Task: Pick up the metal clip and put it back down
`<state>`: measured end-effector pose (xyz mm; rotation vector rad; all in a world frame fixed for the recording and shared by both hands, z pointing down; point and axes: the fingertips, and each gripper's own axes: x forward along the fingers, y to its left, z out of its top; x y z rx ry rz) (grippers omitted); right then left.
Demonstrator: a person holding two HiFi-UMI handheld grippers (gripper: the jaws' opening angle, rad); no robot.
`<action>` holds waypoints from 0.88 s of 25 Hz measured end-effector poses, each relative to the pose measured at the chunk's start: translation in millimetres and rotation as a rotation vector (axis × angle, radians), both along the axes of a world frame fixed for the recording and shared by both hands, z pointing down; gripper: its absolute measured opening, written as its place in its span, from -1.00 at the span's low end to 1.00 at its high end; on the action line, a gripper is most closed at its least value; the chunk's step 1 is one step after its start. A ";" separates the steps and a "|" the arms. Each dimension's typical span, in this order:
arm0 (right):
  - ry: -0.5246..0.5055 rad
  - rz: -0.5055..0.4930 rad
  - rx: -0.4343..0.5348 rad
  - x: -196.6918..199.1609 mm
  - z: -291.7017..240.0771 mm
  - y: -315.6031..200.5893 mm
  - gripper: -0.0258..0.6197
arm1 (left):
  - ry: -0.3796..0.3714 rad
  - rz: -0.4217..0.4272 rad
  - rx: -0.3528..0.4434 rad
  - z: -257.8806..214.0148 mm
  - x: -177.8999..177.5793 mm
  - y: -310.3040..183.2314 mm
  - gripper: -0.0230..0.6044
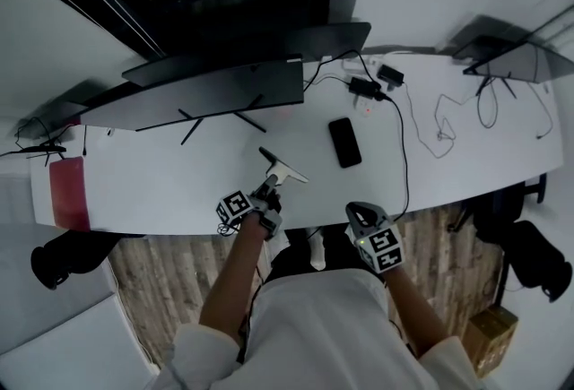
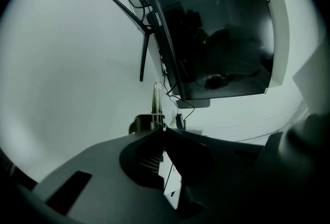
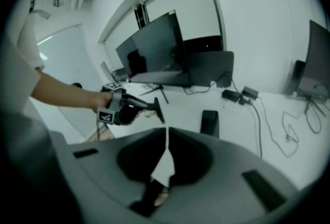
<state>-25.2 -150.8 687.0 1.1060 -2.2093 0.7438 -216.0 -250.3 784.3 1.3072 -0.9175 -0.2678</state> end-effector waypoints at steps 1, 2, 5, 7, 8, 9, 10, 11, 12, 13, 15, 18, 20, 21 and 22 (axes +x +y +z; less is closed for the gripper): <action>0.001 -0.001 0.004 1.3 -1.5 0.5 -0.81 | 0.003 0.004 0.002 -5.0 1.5 2.0 -0.82; 0.002 -0.001 0.009 2.7 -3.2 1.0 -0.81 | 0.008 0.009 0.005 -10.2 3.3 3.9 -0.82; 0.006 0.003 0.023 7.2 -8.2 2.3 -0.81 | 0.019 0.023 0.017 -24.8 7.9 8.5 -0.82; 0.006 0.011 0.031 10.4 -10.9 4.3 -0.81 | 0.032 0.030 0.031 -33.3 10.9 11.8 -0.82; 0.006 0.014 0.034 11.9 -12.1 5.8 -0.81 | 0.038 0.033 0.033 -37.5 12.4 14.4 -0.82; 0.007 0.017 0.037 13.4 -13.3 7.4 -0.81 | 0.044 0.037 0.034 -41.9 14.0 17.0 -0.82; 0.010 0.018 0.040 15.0 -14.6 8.8 -0.81 | 0.050 0.042 0.035 -46.6 15.7 19.3 -0.82; 0.014 0.018 0.044 16.9 -15.9 10.2 -0.81 | 0.053 0.049 0.035 -51.2 17.3 21.6 -0.82; 0.017 0.019 0.048 19.2 -17.2 11.3 -0.81 | 0.052 0.056 0.035 -55.4 18.8 23.6 -0.82; 0.019 0.023 0.052 21.8 -18.5 12.2 -0.81 | 0.051 0.064 0.036 -59.3 20.6 25.2 -0.82; 0.020 0.034 0.060 27.7 -20.4 14.2 -0.81 | 0.056 0.080 0.046 -65.7 25.9 27.5 -0.82; 0.019 0.055 0.065 36.2 -21.8 19.0 -0.81 | 0.059 0.104 0.049 -67.9 34.8 32.1 -0.82; 0.019 0.069 0.069 41.2 -22.7 22.6 -0.81 | 0.054 0.120 0.047 -68.2 40.3 35.5 -0.82; 0.020 0.076 0.071 44.1 -22.6 24.6 -0.81 | 0.054 0.128 0.046 -69.2 43.7 37.1 -0.82; 0.022 0.083 0.073 47.6 -22.1 26.6 -0.81 | 0.056 0.136 0.047 -70.6 47.9 38.4 -0.82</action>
